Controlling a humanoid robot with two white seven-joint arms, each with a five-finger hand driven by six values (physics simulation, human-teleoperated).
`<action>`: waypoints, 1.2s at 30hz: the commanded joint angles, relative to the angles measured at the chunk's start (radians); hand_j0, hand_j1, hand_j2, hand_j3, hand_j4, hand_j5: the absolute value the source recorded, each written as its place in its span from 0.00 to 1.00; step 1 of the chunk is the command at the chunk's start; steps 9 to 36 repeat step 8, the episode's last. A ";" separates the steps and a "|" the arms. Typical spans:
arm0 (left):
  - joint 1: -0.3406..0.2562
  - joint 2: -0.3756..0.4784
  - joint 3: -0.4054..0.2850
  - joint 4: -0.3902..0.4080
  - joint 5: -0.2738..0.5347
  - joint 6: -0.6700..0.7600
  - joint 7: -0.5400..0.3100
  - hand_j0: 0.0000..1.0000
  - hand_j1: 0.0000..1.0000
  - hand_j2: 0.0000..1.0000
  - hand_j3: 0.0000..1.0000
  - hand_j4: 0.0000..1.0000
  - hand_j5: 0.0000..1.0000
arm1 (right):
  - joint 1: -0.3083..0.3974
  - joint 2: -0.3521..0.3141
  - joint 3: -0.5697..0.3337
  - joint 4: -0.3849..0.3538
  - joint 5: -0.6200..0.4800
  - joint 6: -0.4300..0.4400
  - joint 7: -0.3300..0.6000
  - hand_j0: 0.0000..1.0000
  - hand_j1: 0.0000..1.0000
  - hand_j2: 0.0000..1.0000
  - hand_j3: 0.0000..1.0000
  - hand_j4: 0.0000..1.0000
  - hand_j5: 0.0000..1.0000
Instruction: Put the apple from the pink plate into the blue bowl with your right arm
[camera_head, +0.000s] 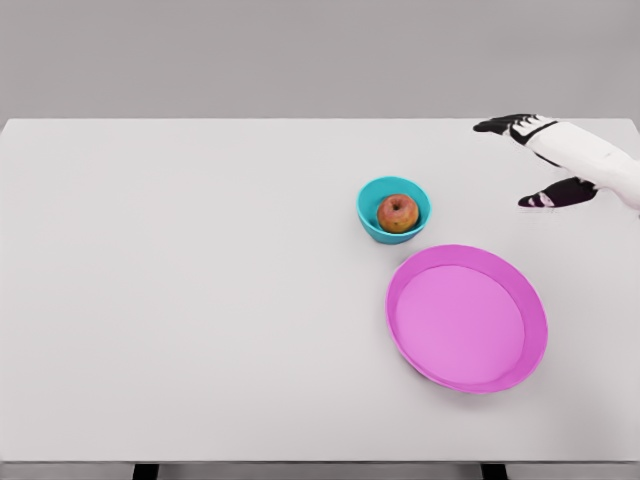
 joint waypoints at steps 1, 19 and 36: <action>0.000 0.000 0.000 0.000 0.001 0.000 0.000 1.00 1.00 1.00 1.00 1.00 1.00 | 0.011 0.047 -0.091 -0.002 -0.006 0.003 0.007 1.00 1.00 1.00 1.00 1.00 1.00; -0.003 0.000 -0.003 -0.001 0.002 -0.003 0.000 1.00 1.00 1.00 1.00 1.00 1.00 | 0.063 0.048 -0.093 0.000 -0.003 0.003 0.007 1.00 1.00 1.00 1.00 1.00 1.00; -0.003 0.000 -0.003 -0.001 0.002 -0.003 0.000 1.00 1.00 1.00 1.00 1.00 1.00 | 0.063 0.048 -0.093 0.000 -0.003 0.003 0.007 1.00 1.00 1.00 1.00 1.00 1.00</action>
